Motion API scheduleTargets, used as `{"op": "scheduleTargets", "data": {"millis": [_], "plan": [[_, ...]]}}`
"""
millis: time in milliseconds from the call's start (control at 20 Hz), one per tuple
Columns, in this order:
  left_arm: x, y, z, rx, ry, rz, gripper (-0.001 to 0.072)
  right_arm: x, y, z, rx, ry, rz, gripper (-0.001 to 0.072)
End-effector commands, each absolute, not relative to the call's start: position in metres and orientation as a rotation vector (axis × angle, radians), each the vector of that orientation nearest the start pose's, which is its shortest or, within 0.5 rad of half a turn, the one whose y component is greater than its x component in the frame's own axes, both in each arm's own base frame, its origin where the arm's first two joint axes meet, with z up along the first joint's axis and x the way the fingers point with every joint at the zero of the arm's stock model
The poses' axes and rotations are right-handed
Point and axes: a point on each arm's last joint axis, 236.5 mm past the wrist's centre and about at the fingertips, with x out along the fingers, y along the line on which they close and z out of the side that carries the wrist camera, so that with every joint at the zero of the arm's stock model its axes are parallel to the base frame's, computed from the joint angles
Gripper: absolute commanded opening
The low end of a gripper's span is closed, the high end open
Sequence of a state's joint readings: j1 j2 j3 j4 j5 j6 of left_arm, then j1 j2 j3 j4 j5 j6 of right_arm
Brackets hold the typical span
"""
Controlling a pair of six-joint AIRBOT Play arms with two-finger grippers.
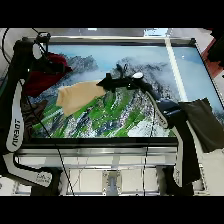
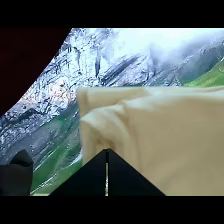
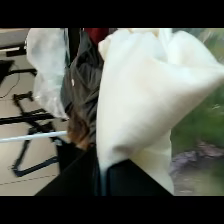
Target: Fold the shirts.
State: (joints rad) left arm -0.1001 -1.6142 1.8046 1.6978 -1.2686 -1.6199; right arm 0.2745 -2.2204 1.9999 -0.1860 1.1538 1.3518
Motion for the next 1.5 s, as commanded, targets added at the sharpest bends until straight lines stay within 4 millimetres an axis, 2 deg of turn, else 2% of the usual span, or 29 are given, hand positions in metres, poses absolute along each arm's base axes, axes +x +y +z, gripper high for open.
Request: {"op": "scheduleTargets", "data": {"millis": [0, 100, 150, 250, 300, 400, 450, 500, 600, 650, 800, 900, 1050, 1250, 1350, 1400, 1450], "plan": [[0.503, -0.021, 0.091, 0.115, 1.098, 0.025, 0.0015, 0.549, 0.265, 0.025, 0.769, 1.171, 0.756, 0.0028], [0.502, -0.021, 0.091, 0.117, 1.102, 0.024, 0.0015, 0.550, 0.158, 0.030, 0.547, 1.206, 0.459, 0.0029], [0.502, -0.021, 0.091, 0.116, 1.102, 0.024, 0.0015, 0.542, 0.097, 0.042, 0.428, 1.210, 0.301, 0.0028], [0.502, -0.022, 0.091, 0.107, 1.102, 0.027, 0.0015, 0.515, -0.010, 0.086, 0.266, 1.181, 0.038, 0.0029], [0.502, -0.023, 0.091, 0.102, 1.102, 0.023, 0.0015, 0.496, -0.054, 0.114, 0.229, 1.152, -0.069, 0.0029], [0.502, -0.030, 0.090, 0.079, 1.105, 0.002, 0.0015, 0.458, -0.111, 0.156, 0.230, 1.109, -0.193, 0.0029], [0.501, -0.036, 0.090, 0.059, 1.107, -0.017, 0.0015, 0.436, -0.134, 0.170, 0.260, 1.106, -0.246, 0.0029], [0.500, -0.044, 0.089, 0.032, 1.110, -0.043, 0.0015, 0.412, -0.155, 0.174, 0.279, 1.135, -0.310, 0.0029], [0.499, -0.058, 0.089, -0.011, 1.114, -0.090, 0.0015, 0.341, -0.202, 0.166, 0.293, 1.320, -0.529, 0.0029], [0.498, -0.064, 0.090, -0.020, 1.115, -0.113, 0.0015, 0.327, -0.219, 0.169, 0.300, 1.315, -0.606, 0.0029], [0.497, -0.070, 0.090, -0.032, 1.118, -0.135, 0.0015, 0.295, -0.237, 0.171, 0.326, 1.327, -0.700, 0.0028], [0.496, -0.070, 0.089, -0.031, 1.121, -0.135, 0.0015, 0.279, -0.235, 0.159, 0.342, 1.375, -0.712, 0.0028], [0.493, -0.069, 0.088, -0.031, 1.134, -0.135, 0.0015, 0.249, -0.219, 0.124, 0.357, 1.509, -0.699, 0.0028], [0.488, -0.070, 0.086, -0.031, 1.157, -0.139, 0.0015, 0.188, -0.208, 0.078, 0.336, 1.735, -0.745, 0.0029], [0.488, -0.072, 0.086, -0.037, 1.156, -0.146, 0.0015, 0.163, -0.200, 0.055, 0.355, 1.838, -0.739, 0.0050], [0.488, -0.074, 0.086, -0.043, 1.157, -0.151, 0.0015, 0.155, -0.196, 0.046, 0.366, 1.877, -0.734, 0.0168], [0.488, -0.074, 0.086, -0.044, 1.157, -0.153, 0.0015, 0.150, -0.195, 0.042, 0.375, 1.895, -0.732, 0.0334]]}}
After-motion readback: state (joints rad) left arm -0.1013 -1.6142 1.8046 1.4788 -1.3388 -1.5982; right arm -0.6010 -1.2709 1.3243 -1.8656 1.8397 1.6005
